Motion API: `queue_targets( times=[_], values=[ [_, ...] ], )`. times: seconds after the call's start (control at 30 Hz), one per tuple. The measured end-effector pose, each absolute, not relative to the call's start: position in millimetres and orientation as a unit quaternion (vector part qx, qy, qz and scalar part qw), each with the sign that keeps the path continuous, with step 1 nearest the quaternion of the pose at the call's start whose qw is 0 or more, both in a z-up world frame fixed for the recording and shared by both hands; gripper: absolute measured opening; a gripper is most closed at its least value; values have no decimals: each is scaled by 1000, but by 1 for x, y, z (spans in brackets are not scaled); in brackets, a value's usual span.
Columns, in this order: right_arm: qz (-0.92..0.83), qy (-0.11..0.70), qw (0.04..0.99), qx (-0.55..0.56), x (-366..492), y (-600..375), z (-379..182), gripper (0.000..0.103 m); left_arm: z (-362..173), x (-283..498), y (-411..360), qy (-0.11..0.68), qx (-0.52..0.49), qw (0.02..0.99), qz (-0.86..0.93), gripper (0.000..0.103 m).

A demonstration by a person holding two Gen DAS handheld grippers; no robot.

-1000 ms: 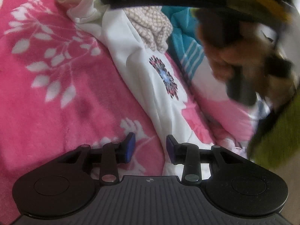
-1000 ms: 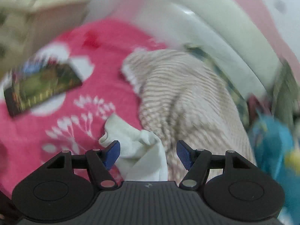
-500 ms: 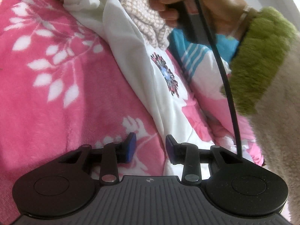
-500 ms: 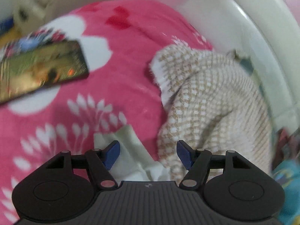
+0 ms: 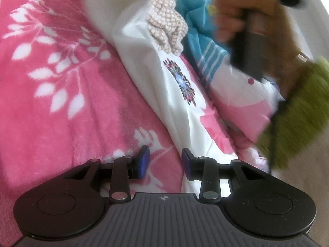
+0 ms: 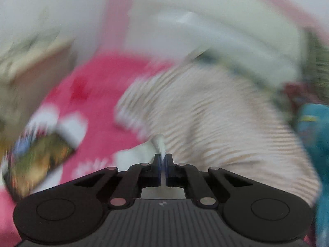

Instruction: Fold clothes

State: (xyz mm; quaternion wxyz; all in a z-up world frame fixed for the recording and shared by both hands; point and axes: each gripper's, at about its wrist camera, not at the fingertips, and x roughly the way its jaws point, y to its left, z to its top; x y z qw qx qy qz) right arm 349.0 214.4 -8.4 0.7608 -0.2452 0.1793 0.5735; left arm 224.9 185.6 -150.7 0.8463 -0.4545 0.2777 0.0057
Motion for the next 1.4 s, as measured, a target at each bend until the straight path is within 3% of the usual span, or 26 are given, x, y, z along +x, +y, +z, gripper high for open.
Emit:
queue_targets(
  times=[0.17,0.3,0.73,1.0,1.4],
  values=[
    [476,133,868,-43,371,131,58,3,-152,223,187,277,-453,847,6,35],
    [454,90,885,61,377,77,90,3,-152,222,188,277,-452,848,6,35],
    [427,-1,889,166,343,46,120,3,-152,215,193,278,-451,848,3,35],
    [259,-13,925,277,330,-72,144,3,-149,213,193,282,-443,851,-10,38],
    [-31,-19,944,329,184,-279,62,3,-144,213,186,284,-415,864,-35,42]
  ],
)
